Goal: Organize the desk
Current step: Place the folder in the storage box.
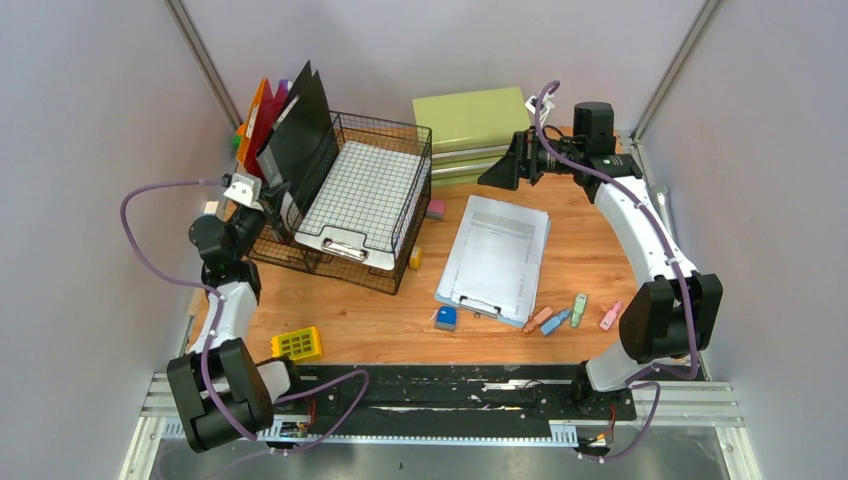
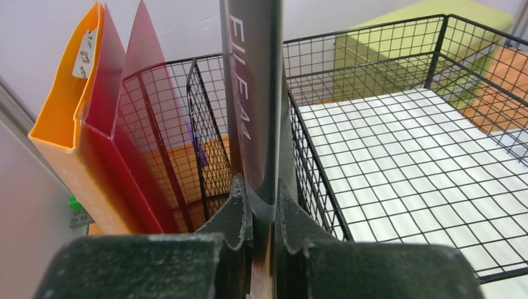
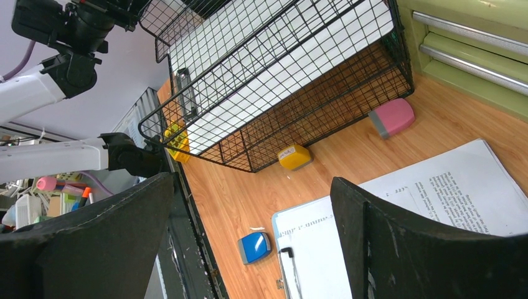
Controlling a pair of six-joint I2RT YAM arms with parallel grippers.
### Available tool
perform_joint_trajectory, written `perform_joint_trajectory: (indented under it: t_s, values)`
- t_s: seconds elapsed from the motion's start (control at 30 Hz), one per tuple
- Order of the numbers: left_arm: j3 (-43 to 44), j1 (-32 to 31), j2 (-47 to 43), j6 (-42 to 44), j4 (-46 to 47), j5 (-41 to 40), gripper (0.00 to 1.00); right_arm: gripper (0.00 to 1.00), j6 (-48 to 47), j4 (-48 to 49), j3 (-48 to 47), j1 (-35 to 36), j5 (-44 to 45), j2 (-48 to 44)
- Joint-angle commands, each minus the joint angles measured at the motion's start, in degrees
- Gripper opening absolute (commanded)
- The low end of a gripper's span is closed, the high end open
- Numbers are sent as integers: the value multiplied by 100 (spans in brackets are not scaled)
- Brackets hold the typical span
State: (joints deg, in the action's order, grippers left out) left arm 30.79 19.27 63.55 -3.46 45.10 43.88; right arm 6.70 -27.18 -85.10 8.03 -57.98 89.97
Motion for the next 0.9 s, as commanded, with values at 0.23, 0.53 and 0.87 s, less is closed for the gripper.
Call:
perform_joint_trajectory:
  t_s: [0.23,0.53,0.87]
  values:
    - [-5,24,443,-434,632,-136,0,100,-150,102,-69,63,-10,57]
    - [331,24,12,759,-1273,-598,28,100,-200,83,-47,59,15,57]
    - [1504,25,-311,1012,-3324,-586,85,100,-203,66,-67,99,20,82]
